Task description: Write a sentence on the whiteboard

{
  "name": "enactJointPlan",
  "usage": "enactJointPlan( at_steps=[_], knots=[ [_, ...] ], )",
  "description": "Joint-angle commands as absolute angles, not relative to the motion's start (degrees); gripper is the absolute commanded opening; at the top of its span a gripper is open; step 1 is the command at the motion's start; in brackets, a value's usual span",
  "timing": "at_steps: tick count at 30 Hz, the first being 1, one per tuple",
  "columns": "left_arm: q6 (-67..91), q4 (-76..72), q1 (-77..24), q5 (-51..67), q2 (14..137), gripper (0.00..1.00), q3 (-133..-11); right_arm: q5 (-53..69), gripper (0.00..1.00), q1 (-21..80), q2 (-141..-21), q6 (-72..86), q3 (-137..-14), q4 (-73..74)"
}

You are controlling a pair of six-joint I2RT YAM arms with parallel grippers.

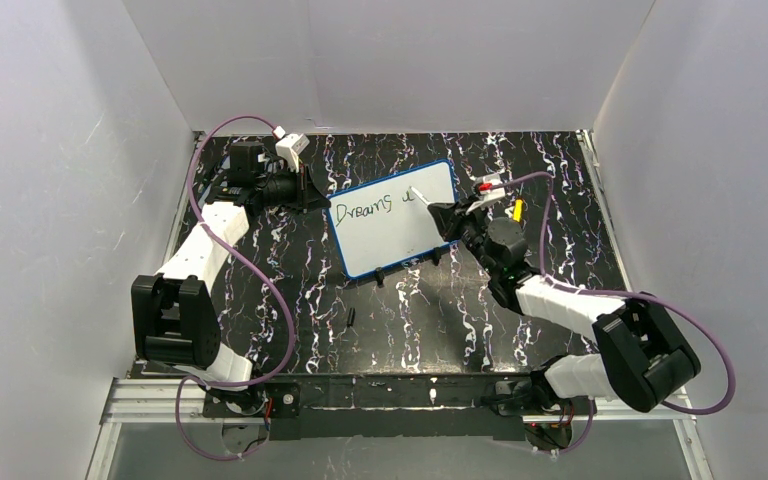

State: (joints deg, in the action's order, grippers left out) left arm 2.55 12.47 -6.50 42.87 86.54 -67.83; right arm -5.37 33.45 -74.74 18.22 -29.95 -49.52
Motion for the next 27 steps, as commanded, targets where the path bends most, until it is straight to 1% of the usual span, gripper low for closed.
enactJointPlan(
  at_steps=[1,8,15,27],
  knots=[
    [2.6,13.0,-6.8,44.5,84.5,0.0,-67.9,-4.6,0.01,33.3,-76.4,17.7,-33.2,-52.8],
    [2.7,12.9,-6.8,44.5,84.6,0.0,-68.0,-6.2,0.01,33.3,-78.3,17.6,-32.9,-53.3],
    [2.5,12.9,-6.8,44.5,84.6,0.0,-68.0,-8.7,0.01,33.2,-76.6,17.5,-30.1,-52.2],
    [2.7,12.9,-6.8,44.5,84.5,0.0,-67.9,-6.5,0.01,33.3,-75.8,18.6,-26.6,-51.2]
  ],
)
